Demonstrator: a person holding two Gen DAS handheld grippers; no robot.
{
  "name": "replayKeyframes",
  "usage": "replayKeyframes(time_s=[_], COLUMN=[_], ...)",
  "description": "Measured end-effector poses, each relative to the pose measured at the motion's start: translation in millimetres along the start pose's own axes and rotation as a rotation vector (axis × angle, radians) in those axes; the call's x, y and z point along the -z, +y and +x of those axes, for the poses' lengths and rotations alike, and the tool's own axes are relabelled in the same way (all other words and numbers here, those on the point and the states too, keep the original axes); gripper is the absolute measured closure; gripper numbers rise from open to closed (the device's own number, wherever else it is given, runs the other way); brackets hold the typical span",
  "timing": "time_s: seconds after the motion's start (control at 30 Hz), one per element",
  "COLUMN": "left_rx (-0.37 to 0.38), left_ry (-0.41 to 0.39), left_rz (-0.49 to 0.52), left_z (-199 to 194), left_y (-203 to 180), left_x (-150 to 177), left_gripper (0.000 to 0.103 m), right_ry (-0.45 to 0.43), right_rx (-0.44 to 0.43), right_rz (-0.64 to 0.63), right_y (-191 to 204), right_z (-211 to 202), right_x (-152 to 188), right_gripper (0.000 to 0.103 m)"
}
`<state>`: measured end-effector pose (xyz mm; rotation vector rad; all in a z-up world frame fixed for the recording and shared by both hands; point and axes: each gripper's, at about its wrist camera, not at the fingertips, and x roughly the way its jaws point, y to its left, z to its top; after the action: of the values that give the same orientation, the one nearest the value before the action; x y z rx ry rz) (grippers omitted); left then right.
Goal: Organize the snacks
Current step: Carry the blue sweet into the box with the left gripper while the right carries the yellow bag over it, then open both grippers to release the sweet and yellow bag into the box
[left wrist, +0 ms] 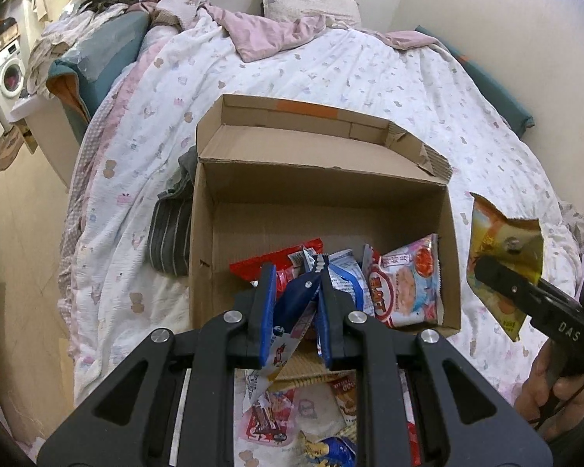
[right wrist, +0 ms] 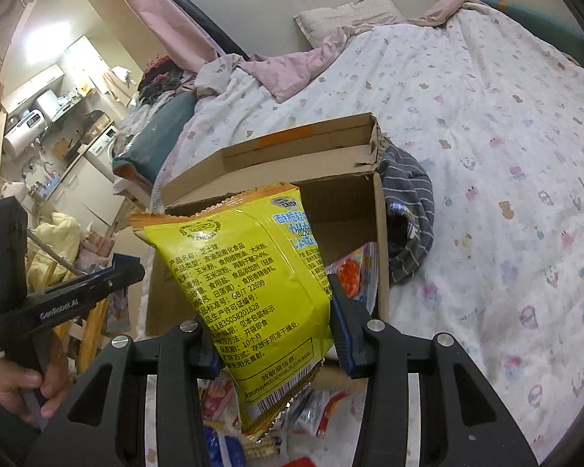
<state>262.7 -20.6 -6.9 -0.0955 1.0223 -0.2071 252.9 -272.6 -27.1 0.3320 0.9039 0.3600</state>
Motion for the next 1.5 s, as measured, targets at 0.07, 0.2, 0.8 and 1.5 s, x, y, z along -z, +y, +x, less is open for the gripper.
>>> replayKeyframes(time_s=[0.07,0.2,0.8,1.5], left_rx=[0.000,-0.001,0.019,-0.013], left_ry=[0.000,-0.004,0.021,0.024], left_rz=[-0.008,-0.025,-0.031,-0.024], left_z=[5,14,29,29], left_y=[3,9,3,3], left_x=[-1,-2,-5,0], left_gripper=[0.087,0.087,0.086,0.085], right_ry=[0.010,0.035,0.121,0.169], right_rx=[-0.001,-0.002,0.052,0.058], right_rz=[0.005,0.005,0.028,0.029], right_y=[-1,1,2,3], right_z=[8,23,57,63], right_x=[-4,-5,0,7], right_gripper=[0.058,0.058,0.056,0.055])
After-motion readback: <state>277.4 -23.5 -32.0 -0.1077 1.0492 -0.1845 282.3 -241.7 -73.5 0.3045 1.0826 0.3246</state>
